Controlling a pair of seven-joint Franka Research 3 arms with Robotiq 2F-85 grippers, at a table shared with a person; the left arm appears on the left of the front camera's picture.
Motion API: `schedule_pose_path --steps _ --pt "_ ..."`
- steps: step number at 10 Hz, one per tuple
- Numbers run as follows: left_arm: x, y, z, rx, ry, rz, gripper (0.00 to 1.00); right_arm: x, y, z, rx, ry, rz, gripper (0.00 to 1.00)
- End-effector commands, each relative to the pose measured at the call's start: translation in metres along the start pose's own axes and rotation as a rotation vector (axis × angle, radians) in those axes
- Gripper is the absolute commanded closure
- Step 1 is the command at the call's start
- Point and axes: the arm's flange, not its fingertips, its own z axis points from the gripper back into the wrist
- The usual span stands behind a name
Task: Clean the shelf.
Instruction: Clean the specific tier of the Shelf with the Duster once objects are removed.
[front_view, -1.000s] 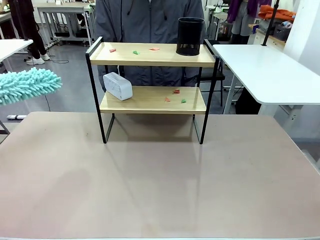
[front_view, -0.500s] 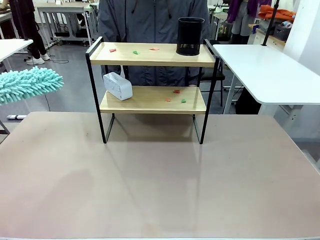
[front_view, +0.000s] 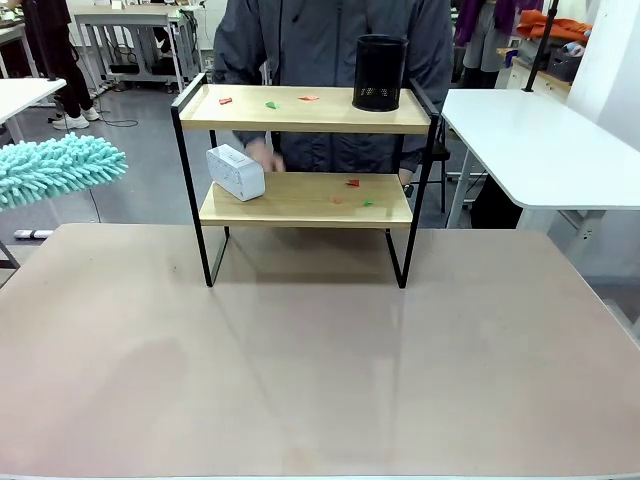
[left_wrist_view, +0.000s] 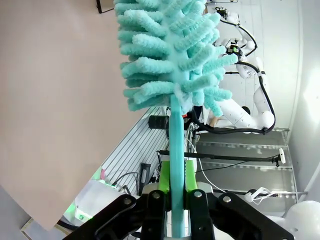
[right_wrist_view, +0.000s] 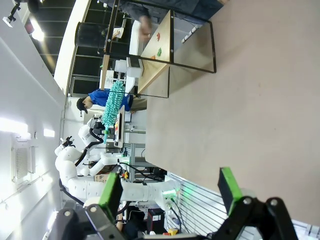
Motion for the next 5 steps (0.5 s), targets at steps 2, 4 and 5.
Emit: schedule_pose_path --steps 2,4,5 --pt "-0.0053 -0.0034 0.0011 -0.004 0.0 -0.004 1.0 0.0008 0.001 0.0008 0.015 -0.006 0.027 0.0" --pt "-0.0053 -0.0034 0.0011 -0.004 0.0 -0.004 1.0 0.0008 0.001 0.0008 0.015 -0.006 0.027 0.0" --pt "-0.0053 -0.0034 0.0011 -0.004 0.0 -0.004 1.0 0.0008 0.001 0.0008 0.015 -0.006 0.027 0.0"
